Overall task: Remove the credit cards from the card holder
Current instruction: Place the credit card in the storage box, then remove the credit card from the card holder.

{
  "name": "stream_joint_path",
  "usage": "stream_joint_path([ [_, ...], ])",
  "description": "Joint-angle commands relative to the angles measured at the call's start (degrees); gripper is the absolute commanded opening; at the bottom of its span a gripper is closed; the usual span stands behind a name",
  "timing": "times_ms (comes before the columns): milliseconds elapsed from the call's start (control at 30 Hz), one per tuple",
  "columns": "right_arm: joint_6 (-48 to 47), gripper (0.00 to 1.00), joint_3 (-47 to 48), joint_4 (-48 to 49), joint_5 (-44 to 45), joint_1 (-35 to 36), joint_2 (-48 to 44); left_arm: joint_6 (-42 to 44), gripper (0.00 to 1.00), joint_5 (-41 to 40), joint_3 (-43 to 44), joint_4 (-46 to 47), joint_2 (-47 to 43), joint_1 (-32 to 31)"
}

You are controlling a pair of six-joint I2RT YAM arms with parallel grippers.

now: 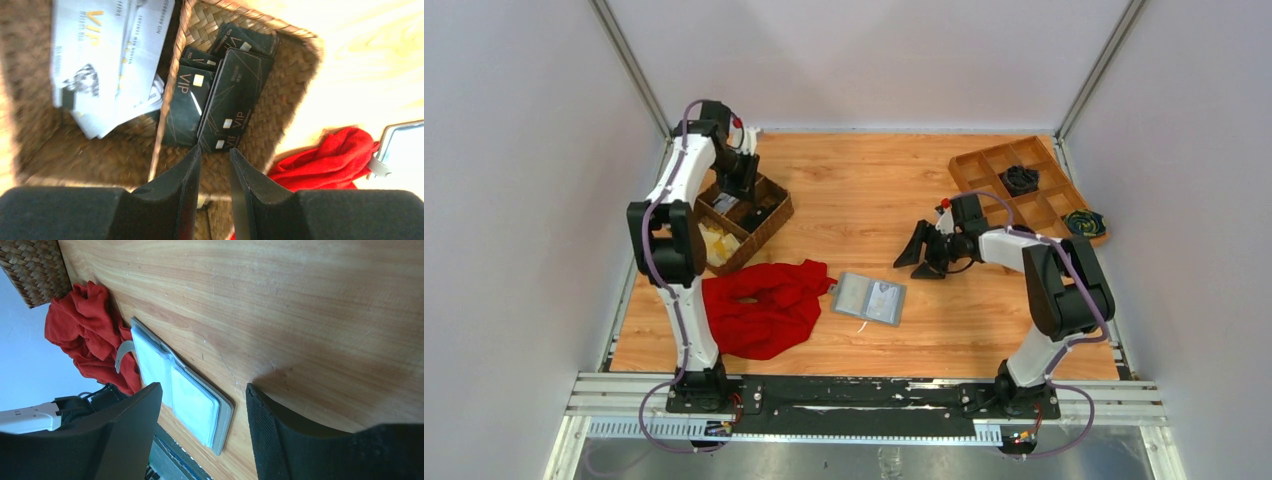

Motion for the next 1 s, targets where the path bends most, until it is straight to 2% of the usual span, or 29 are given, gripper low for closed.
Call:
stream_joint_path([
  [0, 0.51, 0.67, -2.26, -0.6, 1.08, -0.5, -3.51, -6.16, 0.32, -5.53, 2.88, -1.83, -10.74, -2.6],
  [167, 0.48, 0.67, -5.84, 0.04, 1.45, -0.2, -7.95, -12.89, 0.31, -7.47, -1.11, -1.35, -18.13, -6.75],
  [333, 0.44, 0.66, -9.81, 0.68, 1.84, 1.18, -13.18, -16.66, 0.32, -11.13, -10.84, 1.2, -24.2, -19.12],
  [433, 0.71, 0.66, -12.71, 1.67, 1.9, 2.26, -16.04, -23.03, 0.32, -6.7, -20.8, 9.24, -28.14, -24.32],
  [533, 1.34, 0.66, -15.15, 2.99, 1.52, 3.01, -17.93, -30.98, 0.33, -2.21, -32.81, 21.16, -32.6, -28.27],
  [733, 5.48, 0.67, -18.07, 10.11, -1.38, 5.28, -19.02, -52.15, 0.35, 7.01, -58.03, 56.25, -40.13, -32.68],
  [800, 5.89, 0.67, -17.81, 10.95, -1.62, 5.82, -18.75, -54.84, 0.35, 6.4, -61.81, 60.15, -40.55, -33.82],
  [967, 7.46, 0.67, -17.4, 13.01, -2.03, 7.57, -17.6, -53.82, 0.36, 3.94, -61.86, 60.54, -37.69, -37.03],
])
